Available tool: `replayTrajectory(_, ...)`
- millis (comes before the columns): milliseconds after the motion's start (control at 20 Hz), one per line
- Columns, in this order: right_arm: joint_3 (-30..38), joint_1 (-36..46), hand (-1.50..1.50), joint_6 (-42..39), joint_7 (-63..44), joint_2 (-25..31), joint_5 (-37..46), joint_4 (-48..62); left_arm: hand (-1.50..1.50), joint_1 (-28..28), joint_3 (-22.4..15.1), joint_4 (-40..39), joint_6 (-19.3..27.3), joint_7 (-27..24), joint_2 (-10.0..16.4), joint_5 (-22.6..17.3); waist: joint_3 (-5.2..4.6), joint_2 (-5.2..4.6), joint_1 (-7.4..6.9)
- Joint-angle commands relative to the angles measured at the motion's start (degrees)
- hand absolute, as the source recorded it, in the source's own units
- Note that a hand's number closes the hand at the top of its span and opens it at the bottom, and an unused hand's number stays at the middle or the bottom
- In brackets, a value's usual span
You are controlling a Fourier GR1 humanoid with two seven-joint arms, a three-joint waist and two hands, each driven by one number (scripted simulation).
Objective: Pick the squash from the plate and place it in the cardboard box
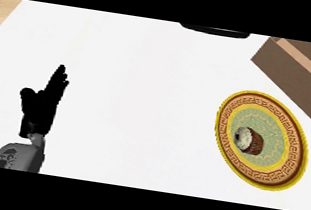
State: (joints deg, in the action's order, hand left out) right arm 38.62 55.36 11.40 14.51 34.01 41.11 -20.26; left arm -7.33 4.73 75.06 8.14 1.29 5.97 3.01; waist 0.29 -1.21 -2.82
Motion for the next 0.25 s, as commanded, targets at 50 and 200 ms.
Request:
replayTrajectory(50, 8.79, -0.68, -1.50, -4.38, 7.52, 1.88, -9.99, 1.95, 0.00, 0.45, 0.43, 1.14, 0.32, -0.19, 0.53, 0.09, 0.03, 0.11, 0.38)
replayTrajectory(200, 10.61, -2.09, -1.50, -6.09, 8.42, 5.04, -12.06, 3.58, 0.00, 3.41, -0.81, 3.71, 0.28, 1.13, 0.13, 0.64, -0.06, 0.38, 0.49)
